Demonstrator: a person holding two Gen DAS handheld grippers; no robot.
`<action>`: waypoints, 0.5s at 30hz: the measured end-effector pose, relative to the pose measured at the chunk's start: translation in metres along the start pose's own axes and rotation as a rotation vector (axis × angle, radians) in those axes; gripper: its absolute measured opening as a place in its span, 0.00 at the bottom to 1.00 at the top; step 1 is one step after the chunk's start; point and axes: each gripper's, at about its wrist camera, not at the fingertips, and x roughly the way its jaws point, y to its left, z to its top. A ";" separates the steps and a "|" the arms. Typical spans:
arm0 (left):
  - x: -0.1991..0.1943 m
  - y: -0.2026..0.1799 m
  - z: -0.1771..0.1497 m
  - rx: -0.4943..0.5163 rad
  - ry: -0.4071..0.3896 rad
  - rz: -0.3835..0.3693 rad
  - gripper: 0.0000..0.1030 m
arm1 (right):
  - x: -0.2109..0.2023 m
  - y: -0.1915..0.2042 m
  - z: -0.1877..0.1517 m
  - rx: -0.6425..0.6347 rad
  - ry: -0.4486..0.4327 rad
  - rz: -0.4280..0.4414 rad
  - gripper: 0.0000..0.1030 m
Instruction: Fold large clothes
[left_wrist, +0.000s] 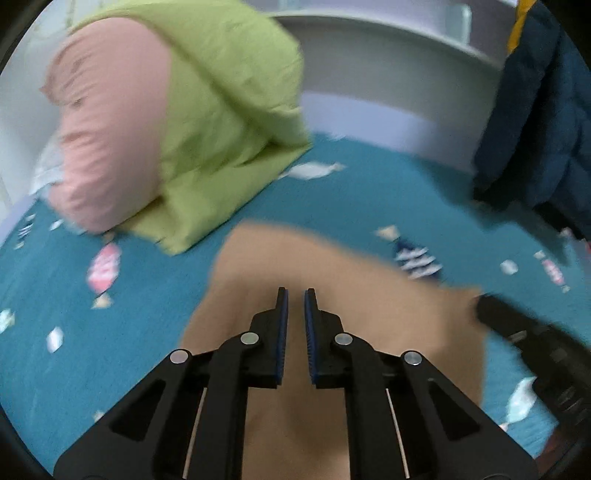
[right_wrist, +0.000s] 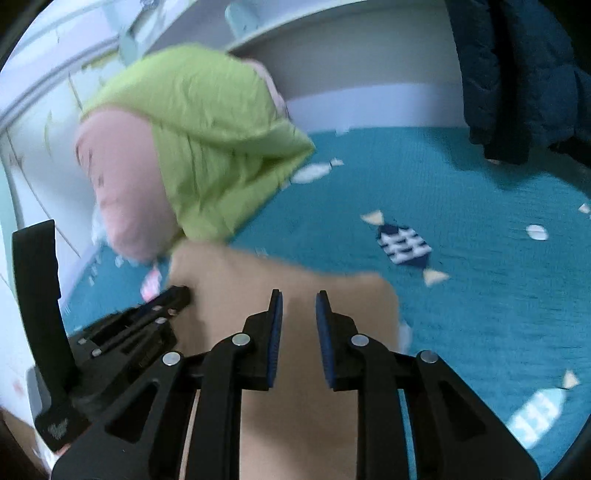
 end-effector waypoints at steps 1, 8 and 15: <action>0.012 -0.003 0.006 0.000 0.017 -0.058 0.10 | 0.012 -0.002 0.001 0.008 0.022 -0.004 0.19; 0.060 0.011 -0.002 -0.002 0.088 -0.072 0.02 | 0.018 -0.026 -0.034 -0.091 0.064 -0.048 0.07; 0.037 0.091 -0.031 -0.077 0.129 0.187 0.02 | -0.034 -0.030 -0.069 -0.152 0.061 -0.052 0.10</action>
